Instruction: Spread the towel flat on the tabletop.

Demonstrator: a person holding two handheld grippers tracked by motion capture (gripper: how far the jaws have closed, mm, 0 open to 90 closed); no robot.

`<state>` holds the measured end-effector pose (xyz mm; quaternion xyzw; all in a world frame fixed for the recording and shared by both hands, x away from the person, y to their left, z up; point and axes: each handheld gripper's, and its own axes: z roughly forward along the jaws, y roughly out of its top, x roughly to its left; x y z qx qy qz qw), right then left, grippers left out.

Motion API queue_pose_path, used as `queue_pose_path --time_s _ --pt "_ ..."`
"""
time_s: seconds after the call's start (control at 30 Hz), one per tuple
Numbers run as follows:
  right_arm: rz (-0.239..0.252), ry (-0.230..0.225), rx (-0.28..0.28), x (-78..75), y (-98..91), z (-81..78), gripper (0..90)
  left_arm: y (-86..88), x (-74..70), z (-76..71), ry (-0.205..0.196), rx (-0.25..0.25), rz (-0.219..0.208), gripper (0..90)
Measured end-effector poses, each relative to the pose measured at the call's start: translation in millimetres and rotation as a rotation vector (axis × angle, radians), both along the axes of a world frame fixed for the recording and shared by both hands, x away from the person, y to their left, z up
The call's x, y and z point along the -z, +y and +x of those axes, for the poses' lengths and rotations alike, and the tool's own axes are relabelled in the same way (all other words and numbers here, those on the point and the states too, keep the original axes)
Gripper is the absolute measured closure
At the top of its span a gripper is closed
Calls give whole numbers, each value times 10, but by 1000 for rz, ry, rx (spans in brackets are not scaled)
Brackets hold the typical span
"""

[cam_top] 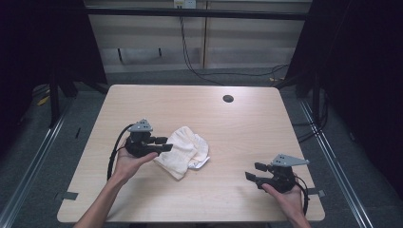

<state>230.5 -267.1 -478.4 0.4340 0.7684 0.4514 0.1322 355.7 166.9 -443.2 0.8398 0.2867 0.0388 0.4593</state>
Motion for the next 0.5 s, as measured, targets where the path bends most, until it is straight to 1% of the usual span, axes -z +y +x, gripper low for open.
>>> queue_pose_path --time_s 0.03,0.1,0.13,0.17,0.2,0.23,0.27,0.33,0.37,0.4,0.43,0.47,0.5 --pt "-7 1 -14 7 17 5 401 -16 40 11 3 7 21 599" --pt "-13 4 -23 15 26 9 402 -50 133 44 28 10 28 590" --pt "-13 4 -23 15 26 9 402 -50 133 44 28 10 28 583" --pt "-13 8 -28 23 30 13 404 -88 166 61 28 15 48 569" --pt "-17 9 -28 27 32 12 403 -88 166 61 28 15 48 548" --pt "-18 12 -30 29 32 10 402 -123 195 76 36 14 59 521" --pt "-21 11 -33 31 29 10 402 -130 204 85 32 16 70 510" --pt "-21 12 -34 32 27 8 401 -133 221 96 39 13 65 484" --pt "-22 13 -32 37 27 7 399 -133 269 115 49 10 68 482" --pt "-21 16 -37 42 26 9 398 -135 306 122 60 23 71 498" --pt "-23 18 -40 46 25 10 397 -141 338 124 66 37 91 539" --pt "-23 18 -40 46 25 10 397 -141 338 124 66 37 91 566" --pt "-23 19 -44 54 25 18 394 -148 369 123 70 36 107 577"
